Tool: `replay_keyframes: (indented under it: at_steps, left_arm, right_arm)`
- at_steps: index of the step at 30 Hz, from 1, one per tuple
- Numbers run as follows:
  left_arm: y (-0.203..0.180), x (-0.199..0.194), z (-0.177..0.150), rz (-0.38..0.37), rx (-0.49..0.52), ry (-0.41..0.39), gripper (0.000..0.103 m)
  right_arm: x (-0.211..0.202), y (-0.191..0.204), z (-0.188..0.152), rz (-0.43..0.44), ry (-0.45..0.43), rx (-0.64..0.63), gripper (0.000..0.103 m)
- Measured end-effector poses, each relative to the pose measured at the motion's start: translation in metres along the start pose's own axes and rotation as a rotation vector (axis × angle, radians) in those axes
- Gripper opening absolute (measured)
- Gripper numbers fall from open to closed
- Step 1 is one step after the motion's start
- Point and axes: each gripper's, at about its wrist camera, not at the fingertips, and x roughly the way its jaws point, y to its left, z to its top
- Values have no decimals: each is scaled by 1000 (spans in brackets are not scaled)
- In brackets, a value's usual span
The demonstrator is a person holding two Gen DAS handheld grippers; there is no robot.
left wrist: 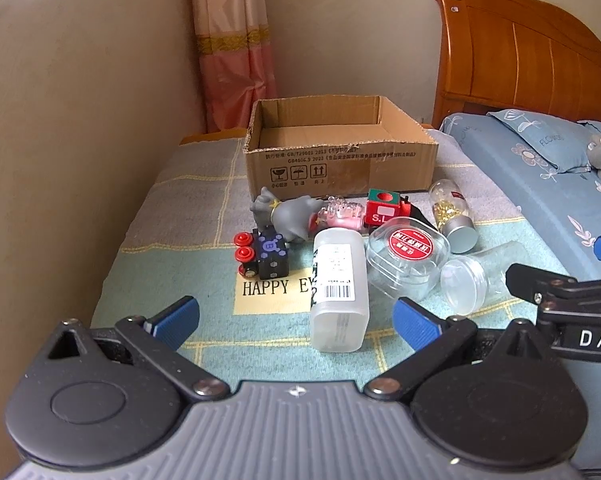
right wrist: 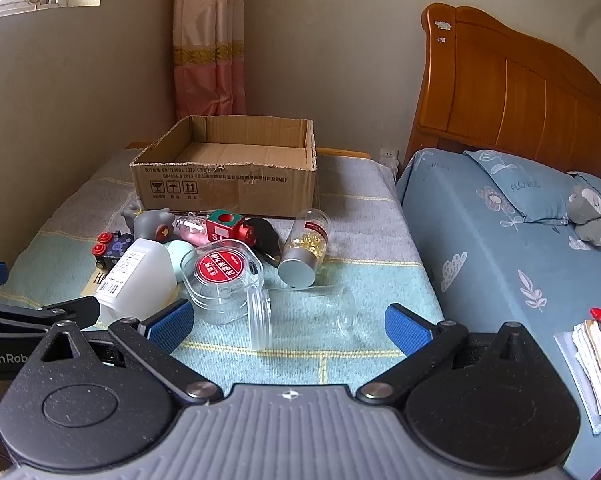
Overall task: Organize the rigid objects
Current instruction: 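Move left tool to black toy train car while right tool reaches the clear jar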
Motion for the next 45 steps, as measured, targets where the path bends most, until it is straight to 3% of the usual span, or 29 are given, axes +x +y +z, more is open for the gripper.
replay_keyframes:
  at_steps: [12, 25, 34, 45]
  left_arm:
    - [0, 14, 2, -35, 9, 13, 102]
    - [-3, 43, 2, -94, 72, 33, 102]
    - [-1, 57, 1, -163, 121, 58, 102]
    - [14, 42, 12, -252, 219, 9, 102]
  right_arm:
    - [8, -1, 2, 15, -7, -16, 103]
    - [29, -9, -2, 86, -30, -38, 103]
    - [55, -24, -13, 84, 0, -44, 103]
    - [99, -26, -37, 137, 113, -58, 103]
